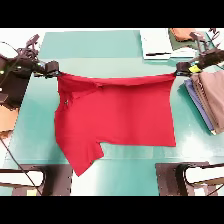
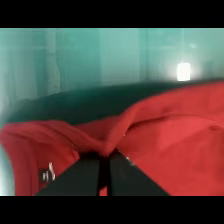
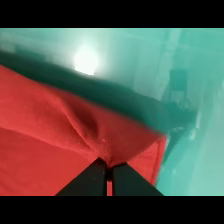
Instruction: Fold the shirts.
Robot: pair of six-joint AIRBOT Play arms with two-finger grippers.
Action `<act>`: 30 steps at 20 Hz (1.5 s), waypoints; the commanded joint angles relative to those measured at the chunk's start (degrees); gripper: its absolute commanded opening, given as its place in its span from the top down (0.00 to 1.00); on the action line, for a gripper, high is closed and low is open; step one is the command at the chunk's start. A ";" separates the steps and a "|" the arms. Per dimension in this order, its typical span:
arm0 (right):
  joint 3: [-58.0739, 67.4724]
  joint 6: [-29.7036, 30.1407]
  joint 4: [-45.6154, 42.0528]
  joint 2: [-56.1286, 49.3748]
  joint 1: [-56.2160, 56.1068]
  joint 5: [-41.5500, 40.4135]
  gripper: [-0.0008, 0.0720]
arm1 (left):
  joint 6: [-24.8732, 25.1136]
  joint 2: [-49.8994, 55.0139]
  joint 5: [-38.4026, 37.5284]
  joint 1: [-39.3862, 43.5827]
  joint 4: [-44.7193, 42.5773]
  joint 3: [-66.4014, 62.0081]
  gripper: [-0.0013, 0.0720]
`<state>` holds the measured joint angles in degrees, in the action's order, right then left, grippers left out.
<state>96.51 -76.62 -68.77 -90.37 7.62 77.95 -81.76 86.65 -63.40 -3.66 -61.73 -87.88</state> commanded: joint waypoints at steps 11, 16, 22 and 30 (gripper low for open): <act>-11.87 0.17 -4.79 2.99 -0.52 -1.70 0.96 | 4.42 4.42 -10.08 -2.45 -0.87 6.88 0.95; -21.29 0.15 -0.79 5.01 -0.55 -7.63 0.70 | 3.72 4.50 -7.91 -2.45 -1.46 12.07 0.56; -18.32 1.33 8.85 9.46 3.15 -2.43 0.43 | -0.55 -6.99 -13.84 -3.34 -10.64 17.66 0.31; -29.81 2.80 9.27 25.35 2.23 -7.58 0.43 | -5.29 -37.81 -13.53 -3.34 -10.71 57.94 0.31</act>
<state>70.17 -74.15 -60.18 -69.43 10.02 73.41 -84.68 57.30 -76.40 -6.96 -73.03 -41.54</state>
